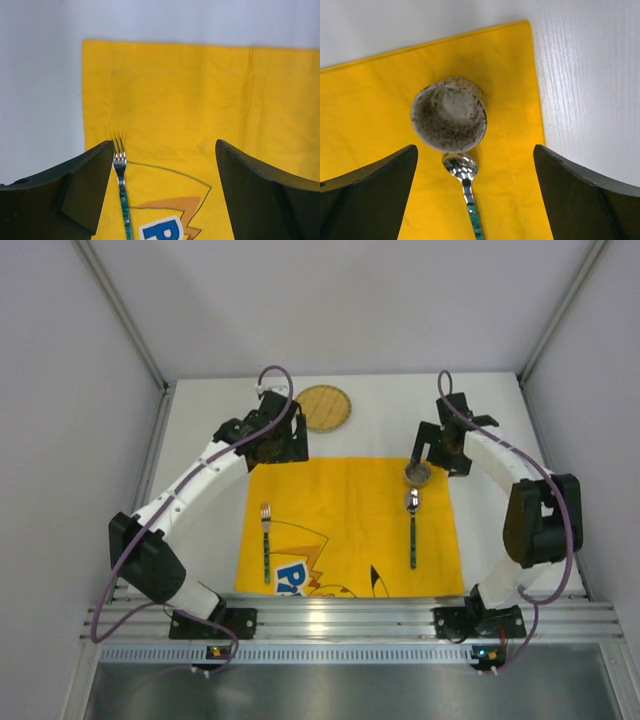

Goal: Set the dinner table for one person

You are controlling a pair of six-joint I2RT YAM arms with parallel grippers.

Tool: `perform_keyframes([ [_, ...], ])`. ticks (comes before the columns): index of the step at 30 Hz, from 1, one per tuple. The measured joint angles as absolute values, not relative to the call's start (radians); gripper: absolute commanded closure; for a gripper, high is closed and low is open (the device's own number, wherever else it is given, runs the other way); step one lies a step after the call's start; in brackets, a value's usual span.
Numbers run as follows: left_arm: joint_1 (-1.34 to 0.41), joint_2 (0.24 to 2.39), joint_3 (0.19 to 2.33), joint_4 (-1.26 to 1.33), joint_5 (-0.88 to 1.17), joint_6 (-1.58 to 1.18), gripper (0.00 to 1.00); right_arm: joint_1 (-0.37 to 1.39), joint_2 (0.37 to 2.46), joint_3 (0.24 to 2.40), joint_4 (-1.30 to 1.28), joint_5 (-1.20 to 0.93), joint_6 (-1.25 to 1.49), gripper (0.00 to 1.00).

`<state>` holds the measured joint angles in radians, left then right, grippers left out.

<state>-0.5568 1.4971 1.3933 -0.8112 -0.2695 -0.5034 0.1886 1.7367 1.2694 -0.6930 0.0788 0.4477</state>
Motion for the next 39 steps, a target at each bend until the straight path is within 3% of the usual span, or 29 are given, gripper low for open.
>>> perform_keyframes([
  [2,-0.557,1.533,1.473,-0.814,-0.327,-0.490,0.02,0.189,1.648,1.269,-0.709,0.081,0.446,0.00],
  [6,-0.557,1.588,1.595,-0.772,-0.459,-0.467,0.02,0.197,1.426,1.269,-0.731,0.087,0.438,0.00],
  [10,-0.526,1.596,1.542,-0.600,-0.504,-0.437,0.02,0.221,1.148,1.193,-0.652,0.081,0.419,0.00],
  [17,-0.208,1.768,1.408,-0.240,-0.086,-0.634,0.14,0.225,0.763,0.858,-0.525,0.034,0.459,0.00],
  [21,-0.076,1.987,1.434,-0.025,0.159,-0.773,0.11,0.224,0.782,0.810,-0.522,-0.068,0.485,0.00],
  [26,-0.070,2.263,1.610,0.116,0.357,-0.886,0.12,0.224,0.809,0.855,-0.567,-0.106,0.485,0.00],
  [33,-0.095,2.472,1.845,0.183,0.495,-0.963,0.22,0.224,0.972,1.038,-0.615,-0.069,0.466,0.00],
  [36,-0.098,2.564,1.974,0.169,0.541,-0.962,0.35,0.224,1.073,1.084,-0.622,-0.060,0.472,0.00],
  [39,-0.102,2.616,2.047,0.145,0.561,-0.949,0.60,0.224,1.161,1.118,-0.637,-0.057,0.484,0.00],
])
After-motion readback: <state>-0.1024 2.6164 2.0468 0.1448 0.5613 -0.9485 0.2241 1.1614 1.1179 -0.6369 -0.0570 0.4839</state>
